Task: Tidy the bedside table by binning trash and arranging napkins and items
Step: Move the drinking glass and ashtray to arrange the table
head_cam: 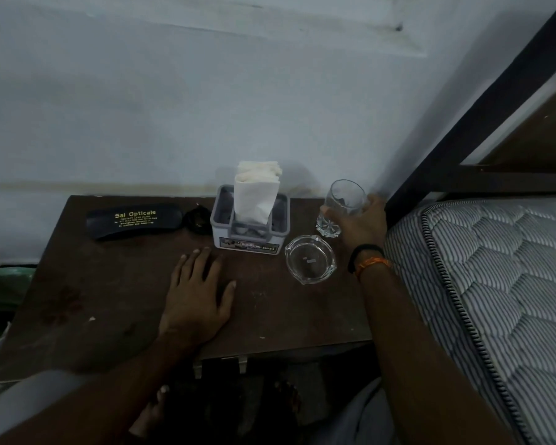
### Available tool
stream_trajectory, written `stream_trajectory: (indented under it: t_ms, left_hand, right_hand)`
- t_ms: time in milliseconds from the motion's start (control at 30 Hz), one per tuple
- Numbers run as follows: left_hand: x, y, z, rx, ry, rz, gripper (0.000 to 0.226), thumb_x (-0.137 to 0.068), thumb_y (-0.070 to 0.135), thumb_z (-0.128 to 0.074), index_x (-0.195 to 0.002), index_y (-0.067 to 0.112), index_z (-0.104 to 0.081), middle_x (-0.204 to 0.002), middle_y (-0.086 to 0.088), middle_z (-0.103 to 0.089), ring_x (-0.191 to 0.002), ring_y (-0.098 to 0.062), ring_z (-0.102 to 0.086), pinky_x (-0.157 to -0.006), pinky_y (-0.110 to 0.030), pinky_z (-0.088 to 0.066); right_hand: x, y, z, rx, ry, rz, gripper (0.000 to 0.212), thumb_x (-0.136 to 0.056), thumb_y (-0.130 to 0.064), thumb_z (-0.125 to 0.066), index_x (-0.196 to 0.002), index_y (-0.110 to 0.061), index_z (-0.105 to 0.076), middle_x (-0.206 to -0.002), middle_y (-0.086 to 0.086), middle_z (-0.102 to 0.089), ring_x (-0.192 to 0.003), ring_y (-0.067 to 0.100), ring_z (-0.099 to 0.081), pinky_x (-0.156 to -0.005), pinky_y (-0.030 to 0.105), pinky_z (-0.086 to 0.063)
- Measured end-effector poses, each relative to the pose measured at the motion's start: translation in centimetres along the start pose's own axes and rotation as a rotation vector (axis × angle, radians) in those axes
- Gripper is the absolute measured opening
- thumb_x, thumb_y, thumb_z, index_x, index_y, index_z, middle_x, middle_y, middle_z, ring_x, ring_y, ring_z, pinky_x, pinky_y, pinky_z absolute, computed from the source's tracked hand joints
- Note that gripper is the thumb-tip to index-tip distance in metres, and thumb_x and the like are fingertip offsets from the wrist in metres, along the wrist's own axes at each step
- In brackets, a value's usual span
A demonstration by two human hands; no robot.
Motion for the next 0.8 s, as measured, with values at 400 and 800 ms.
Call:
stream_trajectory:
  t_ms: [400,800]
  left_hand:
    - [-0.4,-0.3,-1.0,-0.041,-0.025,0.025,0.069,-0.094,0.061,-0.022,-0.149,0.021,-0.033,-0.161,-0.007,-0.027,-0.151,-0.024,-0.019,-0.123,-0.046,-0.018]
    - [-0.5,-0.4,-1.4,-0.072,-0.015,0.025,0.069,-0.095,0.06,-0.022,-0.15,0.02,-0.033,-0.161,-0.007,-0.026,-0.151,-0.024,-0.019,-0.123,-0.045,-0.016]
  right_hand:
    - [-0.9,1.9,-2.7,-0.24,0.072,0.035,0.087,-0.053,-0.03,-0.094,-0.128,-0.021,-0.05,-0.125,-0.002,-0.059,-0.113,0.016,-0.06,-0.094,0.039,-0.056]
    - [2.8,-2.4,1.4,-0.142,0.232,0.263,0.077,-0.057,-0.046,-0.086,-0.122,-0.017,-0.057,-0.116,-0.006,-0.065,-0.105,0.008,-0.062,-0.09,0.027,-0.054]
Point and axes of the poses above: each hand's wrist, its own x-axis away from the middle knuckle, its own z-axis out of the back of the hand, y = z × x, the point moved 3 cm from there along -x, towards the middle knuckle
